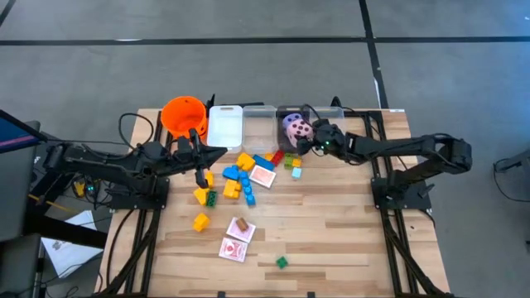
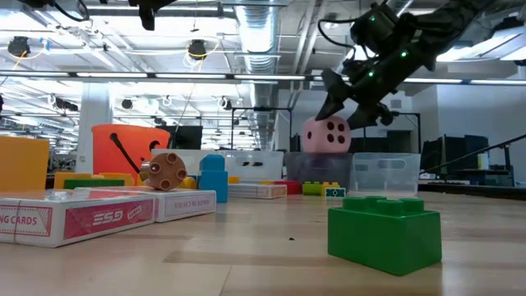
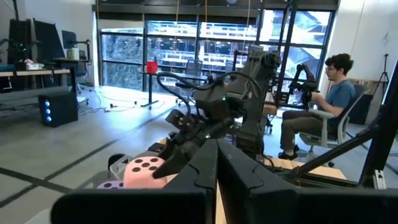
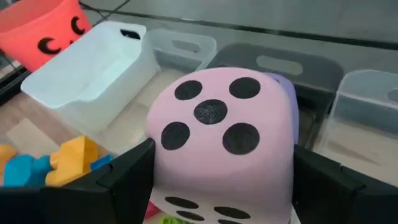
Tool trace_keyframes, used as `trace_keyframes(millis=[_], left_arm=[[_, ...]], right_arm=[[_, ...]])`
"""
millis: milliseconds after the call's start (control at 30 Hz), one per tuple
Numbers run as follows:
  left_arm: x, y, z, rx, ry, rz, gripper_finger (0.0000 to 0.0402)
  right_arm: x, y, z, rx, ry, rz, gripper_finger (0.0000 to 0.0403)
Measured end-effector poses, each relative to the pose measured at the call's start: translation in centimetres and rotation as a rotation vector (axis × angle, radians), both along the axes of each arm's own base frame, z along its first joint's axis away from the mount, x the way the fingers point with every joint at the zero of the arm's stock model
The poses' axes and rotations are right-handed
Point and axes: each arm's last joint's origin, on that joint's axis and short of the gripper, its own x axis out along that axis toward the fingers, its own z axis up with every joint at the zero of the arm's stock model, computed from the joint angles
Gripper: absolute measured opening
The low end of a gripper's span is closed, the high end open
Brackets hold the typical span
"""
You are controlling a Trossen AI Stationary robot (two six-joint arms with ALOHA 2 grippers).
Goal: Pick & Place Toys
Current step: Put the pink dice into the black bin
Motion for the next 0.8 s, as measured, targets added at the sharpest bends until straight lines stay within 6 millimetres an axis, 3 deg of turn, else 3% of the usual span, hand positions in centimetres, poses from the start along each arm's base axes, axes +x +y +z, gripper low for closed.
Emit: trace_keyframes(millis=[600, 800], left_arm=[[0.3, -0.1, -0.5, -0.01, 0.033, -0.006, 0.0], [0.5, -0.1, -0.5, -0.01, 0.034, -0.005, 0.0]], right_arm=[[-0.1, -2.1, -1.2, -0.008, 0.019, -0.039, 0.0305], [0.7, -1.9, -2.0, -0.022, 0.05, 0.031, 0.0319]])
